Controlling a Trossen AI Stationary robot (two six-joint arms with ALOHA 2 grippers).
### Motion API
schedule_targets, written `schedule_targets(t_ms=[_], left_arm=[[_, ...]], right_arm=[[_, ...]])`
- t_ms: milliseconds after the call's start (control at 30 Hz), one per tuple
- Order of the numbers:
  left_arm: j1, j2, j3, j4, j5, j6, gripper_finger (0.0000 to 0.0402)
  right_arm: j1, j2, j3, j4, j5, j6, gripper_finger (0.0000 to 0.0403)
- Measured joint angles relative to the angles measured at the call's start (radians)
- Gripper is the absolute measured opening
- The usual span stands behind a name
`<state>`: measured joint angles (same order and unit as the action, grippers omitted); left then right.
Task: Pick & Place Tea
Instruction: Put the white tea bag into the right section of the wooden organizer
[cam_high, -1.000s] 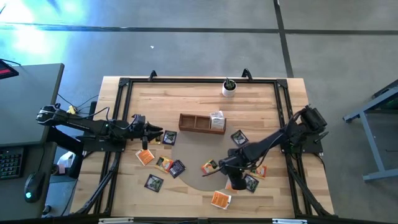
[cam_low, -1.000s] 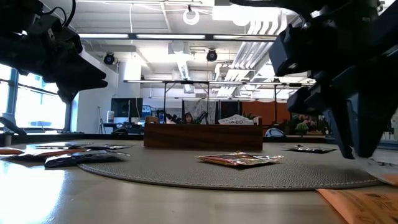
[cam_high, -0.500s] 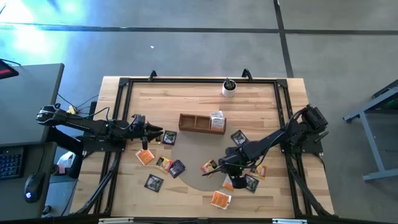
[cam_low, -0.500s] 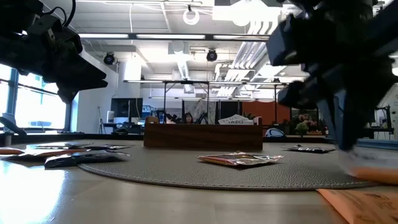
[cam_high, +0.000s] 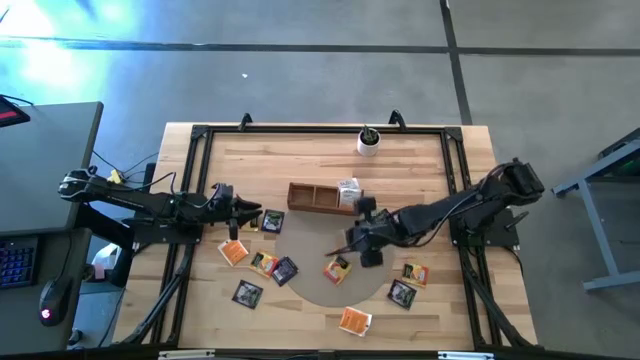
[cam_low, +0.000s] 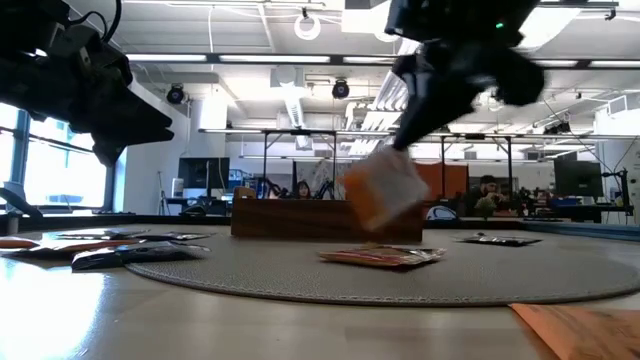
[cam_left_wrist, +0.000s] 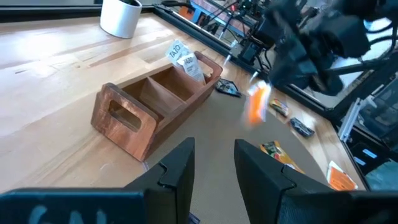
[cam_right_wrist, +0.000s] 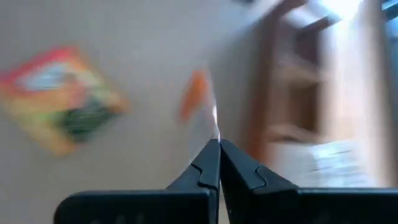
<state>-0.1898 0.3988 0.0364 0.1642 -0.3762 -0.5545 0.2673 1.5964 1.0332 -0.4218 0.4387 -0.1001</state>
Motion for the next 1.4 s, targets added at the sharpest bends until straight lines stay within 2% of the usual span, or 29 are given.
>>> schedule_targets(t_ms=[100, 233, 433, 667, 933, 1100, 1400], left_arm=[[0.0, 0.0, 0.0, 0.0, -0.009, 0.0, 0.0112], [0.0, 0.0, 0.0, -0.002, -0.01, 0.0, 0.0112], [0.0, 0.0, 0.0, -0.008, -0.01, 0.0, 0.0112], [0.0, 0.0, 0.0, -0.01, -0.011, 0.0, 0.0112], [0.0, 0.0, 0.0, -0.01, -0.011, 0.0, 0.0112], [0.0, 0.0, 0.0, -0.01, -0.01, 0.0, 0.0112], [0.0, 0.0, 0.0, -0.009, -0.01, 0.0, 0.0112]], right_arm=[[-0.053, -0.001, 0.0, 0.05, 0.088, -0.153, 0.0002], [-0.131, -0.001, 0.0, 0.06, 0.13, -0.271, 0.0002], [-0.188, -0.001, 0.0, 0.029, 0.144, -0.347, 0.0001], [-0.192, -0.001, 0.066, -0.183, 0.166, -0.332, 0.0001], [-0.197, 0.0, 0.105, -0.137, 0.177, -0.403, 0.0001], [-0.223, 0.005, 0.097, -0.173, 0.076, -0.397, 0.0], [-0.243, 0.074, 0.097, -0.176, 0.033, -0.455, 0.0]])
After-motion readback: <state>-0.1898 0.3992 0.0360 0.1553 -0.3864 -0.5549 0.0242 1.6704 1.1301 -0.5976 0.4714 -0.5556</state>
